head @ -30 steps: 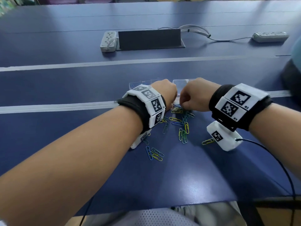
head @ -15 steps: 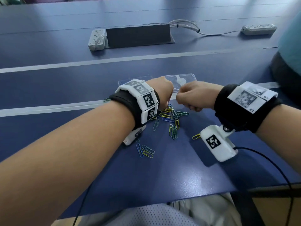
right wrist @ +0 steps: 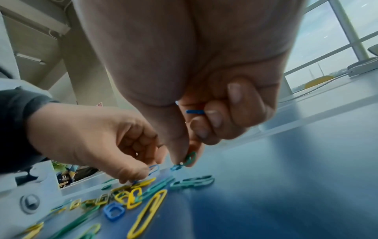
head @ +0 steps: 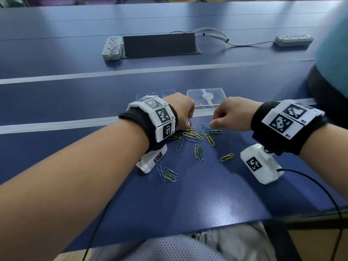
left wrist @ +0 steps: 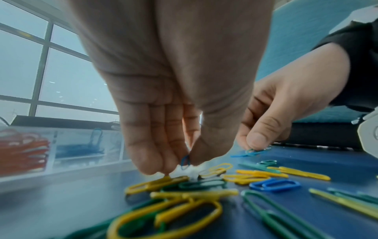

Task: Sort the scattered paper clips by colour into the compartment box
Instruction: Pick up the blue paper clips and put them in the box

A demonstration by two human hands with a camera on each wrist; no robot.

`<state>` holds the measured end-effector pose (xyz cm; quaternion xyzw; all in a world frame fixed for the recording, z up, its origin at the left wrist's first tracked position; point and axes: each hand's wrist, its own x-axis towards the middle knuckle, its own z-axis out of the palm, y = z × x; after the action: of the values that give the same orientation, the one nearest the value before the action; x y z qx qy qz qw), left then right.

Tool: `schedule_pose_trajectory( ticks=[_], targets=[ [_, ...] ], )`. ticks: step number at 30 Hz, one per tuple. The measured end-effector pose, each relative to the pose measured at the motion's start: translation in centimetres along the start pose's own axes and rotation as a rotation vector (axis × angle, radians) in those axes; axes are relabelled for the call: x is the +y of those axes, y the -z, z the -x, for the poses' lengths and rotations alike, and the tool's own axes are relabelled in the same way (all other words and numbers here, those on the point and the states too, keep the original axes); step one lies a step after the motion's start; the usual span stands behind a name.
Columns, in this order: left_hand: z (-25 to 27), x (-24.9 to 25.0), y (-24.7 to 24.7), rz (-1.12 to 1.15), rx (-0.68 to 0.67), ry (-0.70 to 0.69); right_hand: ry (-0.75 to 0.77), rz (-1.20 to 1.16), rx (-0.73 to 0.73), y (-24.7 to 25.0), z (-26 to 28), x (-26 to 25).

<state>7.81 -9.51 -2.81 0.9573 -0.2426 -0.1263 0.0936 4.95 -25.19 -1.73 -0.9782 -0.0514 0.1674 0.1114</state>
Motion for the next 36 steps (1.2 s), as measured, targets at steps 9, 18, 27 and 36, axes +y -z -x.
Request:
schedule_pose_trajectory(
  ticks=[9, 18, 27, 36],
  targets=[
    [0.8, 1.0, 0.2, 0.092, 0.065, -0.006, -0.136, 0.010, -0.010, 1.0, -0.3, 1.5],
    [1.1, 0.9, -0.1, 0.058, -0.013, -0.054, 0.047, 0.129, 0.092, -0.2, -0.7, -0.1],
    [1.4, 1.4, 0.0, -0.117, -0.092, -0.183, 0.006, 0.189, -0.003, -0.3, -0.7, -1.2],
    [1.9, 1.7, -0.8, -0.135, -0.035, -0.250, 0.022, 0.132, 0.010, -0.1, -0.4, -1.3]
  ],
)
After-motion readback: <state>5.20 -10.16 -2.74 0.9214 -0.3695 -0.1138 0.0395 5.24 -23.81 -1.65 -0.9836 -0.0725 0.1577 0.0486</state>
